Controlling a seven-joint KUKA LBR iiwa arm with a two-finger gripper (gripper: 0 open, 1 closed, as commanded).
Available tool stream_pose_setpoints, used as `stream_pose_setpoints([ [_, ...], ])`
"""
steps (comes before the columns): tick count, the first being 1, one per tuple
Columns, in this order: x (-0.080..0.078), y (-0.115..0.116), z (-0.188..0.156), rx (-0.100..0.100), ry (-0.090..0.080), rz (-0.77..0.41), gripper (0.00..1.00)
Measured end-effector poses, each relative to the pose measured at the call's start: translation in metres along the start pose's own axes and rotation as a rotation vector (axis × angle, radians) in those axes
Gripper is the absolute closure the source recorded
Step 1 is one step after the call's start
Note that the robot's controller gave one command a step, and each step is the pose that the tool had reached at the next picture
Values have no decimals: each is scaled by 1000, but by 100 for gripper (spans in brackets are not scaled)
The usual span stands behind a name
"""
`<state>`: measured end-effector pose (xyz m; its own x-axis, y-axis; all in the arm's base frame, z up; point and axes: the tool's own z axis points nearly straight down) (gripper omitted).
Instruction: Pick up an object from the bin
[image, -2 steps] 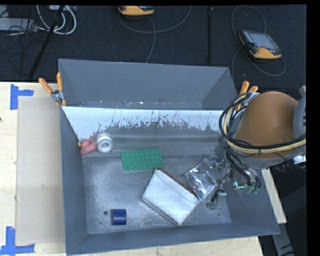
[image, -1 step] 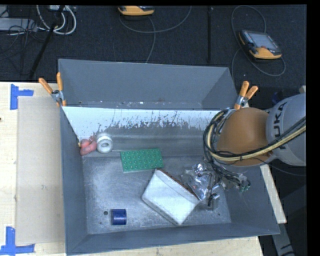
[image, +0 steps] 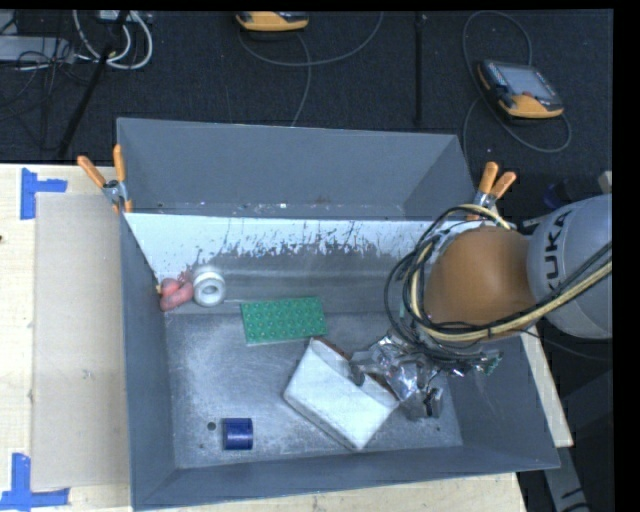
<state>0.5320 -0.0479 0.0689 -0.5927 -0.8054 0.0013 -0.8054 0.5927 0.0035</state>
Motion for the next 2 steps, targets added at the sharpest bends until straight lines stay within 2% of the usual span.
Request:
stream_pose_setpoints([
  [1, 0, 0, 0, 0, -1, 4, 100],
  [2, 0, 5, -130, 9, -5, -33, 100],
])
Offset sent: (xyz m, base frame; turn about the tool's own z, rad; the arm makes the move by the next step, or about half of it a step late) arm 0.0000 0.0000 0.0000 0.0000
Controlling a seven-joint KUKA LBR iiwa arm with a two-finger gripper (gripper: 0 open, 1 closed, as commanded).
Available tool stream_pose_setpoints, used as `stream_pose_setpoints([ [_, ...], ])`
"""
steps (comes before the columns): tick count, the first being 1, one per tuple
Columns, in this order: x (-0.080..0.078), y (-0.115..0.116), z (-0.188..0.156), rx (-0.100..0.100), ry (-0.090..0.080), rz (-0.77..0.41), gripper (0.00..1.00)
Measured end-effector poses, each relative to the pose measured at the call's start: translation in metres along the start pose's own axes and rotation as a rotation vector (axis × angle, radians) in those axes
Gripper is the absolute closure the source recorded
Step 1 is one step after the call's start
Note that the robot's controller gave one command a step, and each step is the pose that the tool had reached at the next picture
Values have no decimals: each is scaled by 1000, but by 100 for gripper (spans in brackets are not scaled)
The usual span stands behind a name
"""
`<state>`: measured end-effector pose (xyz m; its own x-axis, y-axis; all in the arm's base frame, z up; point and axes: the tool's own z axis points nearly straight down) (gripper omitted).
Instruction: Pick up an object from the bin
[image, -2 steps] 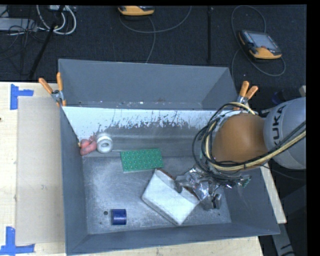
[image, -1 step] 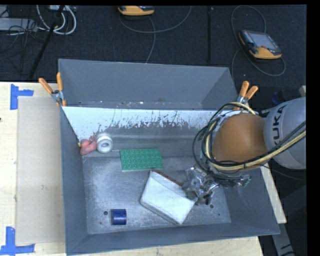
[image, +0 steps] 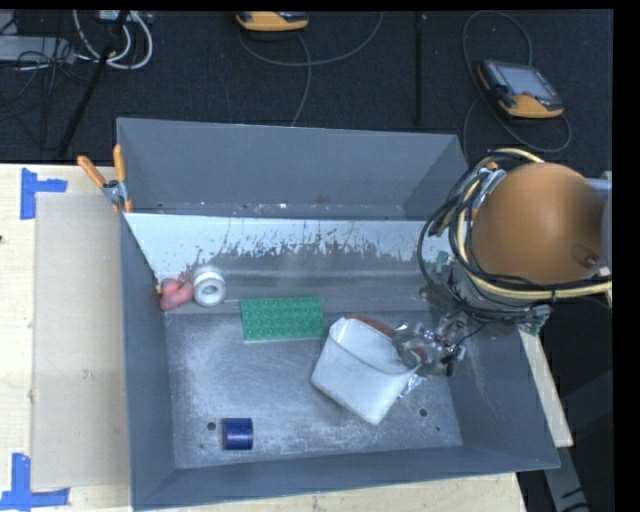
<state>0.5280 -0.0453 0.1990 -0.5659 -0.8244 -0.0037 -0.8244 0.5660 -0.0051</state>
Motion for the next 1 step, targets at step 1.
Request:
stream_pose_setpoints([
  [1, -8, -26, -57, 1, -1, 15, 100],
])
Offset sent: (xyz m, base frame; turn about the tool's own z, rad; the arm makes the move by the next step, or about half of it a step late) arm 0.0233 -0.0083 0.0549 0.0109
